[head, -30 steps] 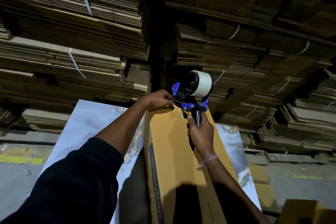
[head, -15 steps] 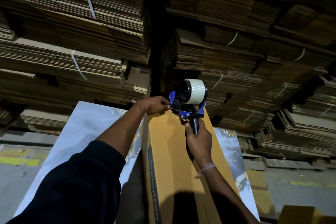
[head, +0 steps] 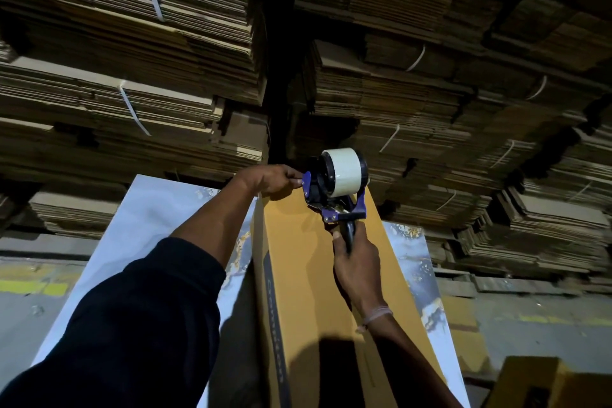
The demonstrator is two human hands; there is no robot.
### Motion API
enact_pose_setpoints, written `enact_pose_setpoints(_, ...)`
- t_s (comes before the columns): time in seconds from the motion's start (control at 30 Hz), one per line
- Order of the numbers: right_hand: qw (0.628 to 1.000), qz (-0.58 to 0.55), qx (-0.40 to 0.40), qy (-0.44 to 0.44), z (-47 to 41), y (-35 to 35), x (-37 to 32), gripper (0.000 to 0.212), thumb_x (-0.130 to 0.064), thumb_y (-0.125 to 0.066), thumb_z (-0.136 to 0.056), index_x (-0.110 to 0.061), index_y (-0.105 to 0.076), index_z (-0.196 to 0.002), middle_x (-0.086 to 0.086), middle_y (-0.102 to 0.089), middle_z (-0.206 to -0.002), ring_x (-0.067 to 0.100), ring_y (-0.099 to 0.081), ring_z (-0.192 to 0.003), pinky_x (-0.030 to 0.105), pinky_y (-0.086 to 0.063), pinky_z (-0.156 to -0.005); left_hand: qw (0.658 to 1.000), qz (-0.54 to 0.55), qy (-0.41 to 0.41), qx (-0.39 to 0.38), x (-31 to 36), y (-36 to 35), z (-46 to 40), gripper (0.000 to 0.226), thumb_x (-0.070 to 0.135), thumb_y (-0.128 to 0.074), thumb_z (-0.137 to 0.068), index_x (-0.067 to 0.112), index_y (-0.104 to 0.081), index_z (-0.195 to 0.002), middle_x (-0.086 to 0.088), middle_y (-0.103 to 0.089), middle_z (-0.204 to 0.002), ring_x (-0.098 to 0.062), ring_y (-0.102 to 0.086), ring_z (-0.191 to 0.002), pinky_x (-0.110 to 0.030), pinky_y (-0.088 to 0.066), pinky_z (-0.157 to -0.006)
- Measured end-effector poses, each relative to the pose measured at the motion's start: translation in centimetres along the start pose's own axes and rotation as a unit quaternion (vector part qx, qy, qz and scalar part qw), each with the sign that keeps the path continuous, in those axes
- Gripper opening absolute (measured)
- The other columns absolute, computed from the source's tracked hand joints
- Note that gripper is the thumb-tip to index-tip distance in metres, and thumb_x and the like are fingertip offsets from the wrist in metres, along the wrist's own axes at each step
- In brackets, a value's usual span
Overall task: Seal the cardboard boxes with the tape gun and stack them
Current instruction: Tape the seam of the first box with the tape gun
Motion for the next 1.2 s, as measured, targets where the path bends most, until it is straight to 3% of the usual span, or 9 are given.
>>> enact_pose_setpoints(0.2, 1.000, 0.008, -0.010, -0.001, 3.9, 1.7, 2.0, 0.027, -0.033, -0.056, -0.105, -0.028, -0.050, -0.131, -0.008, -0.068, -0.086, 0.018, -0.062, -0.076, 0.024, -0.042, -0.057, 0.999, -0.033, -0.009, -0.015, 0.3, 0.1, 0.0, 0.038, 0.033, -0.046, -0.111, 0.027, -0.056, -0.147, 0.001, -0.057, -0.147, -0.019, -0.052, -0.133, -0.037, -0.040, -0.114)
enact_pose_setpoints(0.3, 1.000, 0.001, -0.002, -0.013, 4.5, 1.8, 2.5, 0.031, -0.034, -0.056, -0.104, -0.029, -0.050, -0.134, -0.010, -0.068, -0.086, 0.017, -0.062, -0.077, 0.028, -0.041, -0.058, 0.999, -0.036, -0.002, -0.031, 0.5, 0.1, 0.2, 0.034, 0.030, -0.046, -0.111, 0.032, -0.062, -0.141, 0.003, -0.062, -0.139, -0.018, -0.056, -0.125, -0.040, -0.043, -0.111)
enact_pose_setpoints(0.43, 1.000, 0.020, -0.015, -0.014, 4.5, 1.6, 2.6, 0.035, -0.037, -0.056, -0.104, -0.027, -0.050, -0.136, -0.009, -0.068, -0.085, 0.020, -0.063, -0.078, 0.031, -0.043, -0.060, 0.996, 0.080, 0.035, -0.005, 1.4, 0.1, 0.3, 0.033, 0.043, -0.050, -0.104, 0.025, -0.079, -0.107, -0.007, -0.075, -0.110, -0.031, -0.068, -0.105, -0.047, -0.050, -0.100)
enact_pose_setpoints(0.57, 0.998, 0.035, -0.043, -0.038, 4.0, 1.6, 2.9, 0.032, -0.037, -0.057, -0.102, -0.030, -0.052, -0.132, -0.004, -0.067, -0.084, 0.024, -0.064, -0.081, 0.037, -0.048, -0.067, 0.996, -0.020, 0.023, 0.080, 3.1, -0.6, -1.0, 0.042, 0.049, -0.047, -0.107, 0.017, -0.073, -0.098, -0.002, -0.066, -0.089, -0.023, -0.064, -0.088, -0.039, -0.047, -0.080)
enact_pose_setpoints(0.67, 0.996, 0.042, -0.064, -0.055, 3.4, 1.8, 2.8, 0.016, -0.034, -0.059, -0.098, -0.026, -0.057, -0.112, -0.001, -0.065, -0.079, 0.021, -0.061, -0.076, 0.040, -0.048, -0.069, 0.990, -0.066, 0.006, 0.121, 2.7, -1.7, -2.4, 0.012, 0.014, -0.060, -0.099, 0.009, -0.068, -0.092, -0.017, -0.070, -0.094, -0.035, -0.069, -0.094, -0.046, -0.056, -0.080)
enact_pose_setpoints(0.8, 0.995, 0.051, -0.057, -0.059, 2.6, 1.9, 2.4, 0.026, -0.039, -0.060, -0.096, -0.027, -0.048, -0.076, 0.004, -0.058, -0.066, 0.024, -0.054, -0.064, 0.037, -0.037, -0.056, 0.987, -0.080, -0.015, 0.139, 1.6, -1.8, -2.2, 0.013, 0.012, -0.070, -0.092, 0.023, -0.065, -0.090, -0.004, -0.069, -0.097, -0.029, -0.068, -0.101, -0.043, -0.053, -0.087)
enact_pose_setpoints(0.93, 0.995, 0.066, -0.033, -0.061, 2.7, 1.8, 2.5, 0.038, -0.053, -0.059, -0.097, -0.022, -0.052, -0.075, 0.002, -0.058, -0.063, 0.020, -0.055, -0.062, 0.036, -0.038, -0.055, 0.986, -0.105, -0.010, 0.129, 0.7, -1.8, -2.0, 0.018, 0.032, -0.076, -0.084, 0.026, -0.071, -0.100, 0.004, -0.073, -0.104, -0.021, -0.068, -0.100, -0.043, -0.055, -0.091)
enact_pose_setpoints(1.03, 0.995, 0.058, -0.039, -0.067, 2.8, 1.6, 2.6, 0.035, -0.049, -0.059, -0.098, -0.021, -0.054, -0.078, 0.003, -0.059, -0.065, 0.021, -0.056, -0.063, 0.038, -0.042, -0.058, 0.977, -0.147, -0.024, 0.149, 1.2, -2.2, -0.8, 0.030, 0.048, -0.057, -0.083, 0.032, -0.071, -0.104, 0.003, -0.074, -0.105, -0.022, -0.068, -0.096, -0.044, -0.057, -0.085)
enact_pose_setpoints(1.2, 0.994, 0.042, -0.054, -0.080, 2.6, 1.4, 2.6, 0.031, -0.047, -0.060, -0.098, -0.020, -0.056, -0.082, 0.002, -0.060, -0.069, 0.020, -0.056, -0.065, 0.036, -0.040, -0.058, 0.952, -0.218, -0.028, 0.213, 1.9, -2.4, -0.3, 0.020, 0.039, -0.055, -0.097, 0.027, -0.071, -0.099, -0.005, -0.073, -0.101, -0.031, -0.068, -0.093, -0.043, -0.056, -0.080)
Point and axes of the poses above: each hand's wrist, its own z-axis away from the middle knuckle, its own y-axis out of the back of the hand, x = y × z, the point moved 6 cm from there along -z, towards the middle knuckle
